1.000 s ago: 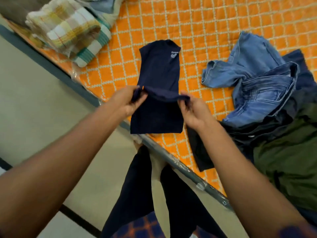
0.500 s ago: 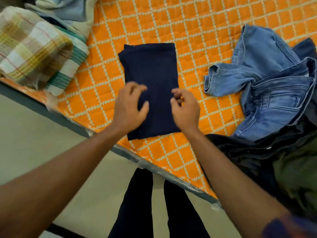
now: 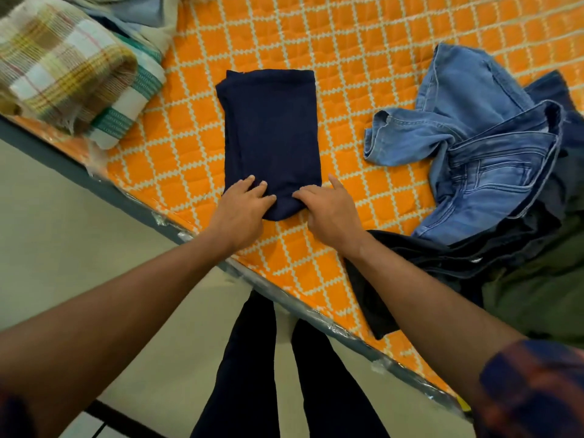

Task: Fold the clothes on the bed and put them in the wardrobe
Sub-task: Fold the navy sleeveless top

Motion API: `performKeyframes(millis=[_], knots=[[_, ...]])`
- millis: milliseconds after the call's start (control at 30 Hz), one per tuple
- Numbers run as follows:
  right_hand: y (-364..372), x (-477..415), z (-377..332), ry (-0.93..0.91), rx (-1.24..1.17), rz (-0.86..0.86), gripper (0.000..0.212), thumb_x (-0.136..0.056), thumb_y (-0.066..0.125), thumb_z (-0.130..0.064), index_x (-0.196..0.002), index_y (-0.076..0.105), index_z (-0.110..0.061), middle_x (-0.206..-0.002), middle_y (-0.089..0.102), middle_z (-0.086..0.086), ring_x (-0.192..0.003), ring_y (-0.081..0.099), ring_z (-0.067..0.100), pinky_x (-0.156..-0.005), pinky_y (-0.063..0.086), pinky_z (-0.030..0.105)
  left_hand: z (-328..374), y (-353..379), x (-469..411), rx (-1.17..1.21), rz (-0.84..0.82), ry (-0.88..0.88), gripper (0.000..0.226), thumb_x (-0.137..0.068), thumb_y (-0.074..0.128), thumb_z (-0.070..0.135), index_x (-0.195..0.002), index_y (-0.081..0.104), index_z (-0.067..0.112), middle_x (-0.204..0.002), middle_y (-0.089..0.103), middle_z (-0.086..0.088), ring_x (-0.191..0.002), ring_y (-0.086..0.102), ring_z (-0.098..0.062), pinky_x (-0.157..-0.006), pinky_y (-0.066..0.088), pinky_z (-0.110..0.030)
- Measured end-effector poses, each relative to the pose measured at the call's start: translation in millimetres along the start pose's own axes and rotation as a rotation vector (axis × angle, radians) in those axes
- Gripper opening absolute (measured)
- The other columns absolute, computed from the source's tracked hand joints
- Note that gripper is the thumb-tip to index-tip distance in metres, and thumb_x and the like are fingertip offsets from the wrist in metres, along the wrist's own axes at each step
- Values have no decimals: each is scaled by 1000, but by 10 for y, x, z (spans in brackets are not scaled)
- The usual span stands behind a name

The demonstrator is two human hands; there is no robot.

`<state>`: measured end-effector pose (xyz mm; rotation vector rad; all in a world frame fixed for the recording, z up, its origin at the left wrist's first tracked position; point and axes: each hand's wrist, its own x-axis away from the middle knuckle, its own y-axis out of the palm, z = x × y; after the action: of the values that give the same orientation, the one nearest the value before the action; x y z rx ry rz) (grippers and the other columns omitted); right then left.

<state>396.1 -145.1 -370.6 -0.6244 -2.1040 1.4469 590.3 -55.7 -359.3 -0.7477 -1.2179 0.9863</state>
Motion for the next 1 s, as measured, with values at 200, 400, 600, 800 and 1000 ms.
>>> performKeyframes(millis=[200,400,600,800,1000], knots=[[-631,131,-55,59,-246,-633,5,-87,58,-12,-88,57,-17,-86,60,-1,-86,60,26,-66,38,36,102,-556,79,531,-363,-182,23,-74,54,3,-58,57,20,-55,55,4,-57,53,-17,-55,38,-30],[-802,214,146,126,-609,-649,12,-94,65,-16,-92,65,-28,-91,66,-7,-87,62,14,-79,48,38,95,-538,251,918,-340,-323,20,-77,50,-5,-64,52,11,-61,48,-2,-59,44,-17,-60,31,-31],[-561,-353,414,502,-706,-199,13,-99,56,-21,-100,68,-18,-94,66,2,-87,63,23,-77,51,43,-92,-537,-398,1000,185,-602,15,-93,52,11,-97,65,17,-92,63,-4,-83,56,-23,-65,42,-33],[-345,-447,319,505,-397,98,31,-99,56,-30,-128,64,-19,-122,63,2,-113,58,21,-94,48,38,-53,-356,-531,529,418,-515,42,-95,55,30,-136,52,20,-132,54,-6,-123,48,-29,-96,42,-45],[54,102,-186,273,-89,36,57,-102,44,-50,-156,37,-34,-170,14,5,-157,8,26,-125,10,54,97,234,-116,189,280,-28,60,-100,41,49,-156,34,30,-167,19,-6,-155,13,-28,-118,25,-55]])
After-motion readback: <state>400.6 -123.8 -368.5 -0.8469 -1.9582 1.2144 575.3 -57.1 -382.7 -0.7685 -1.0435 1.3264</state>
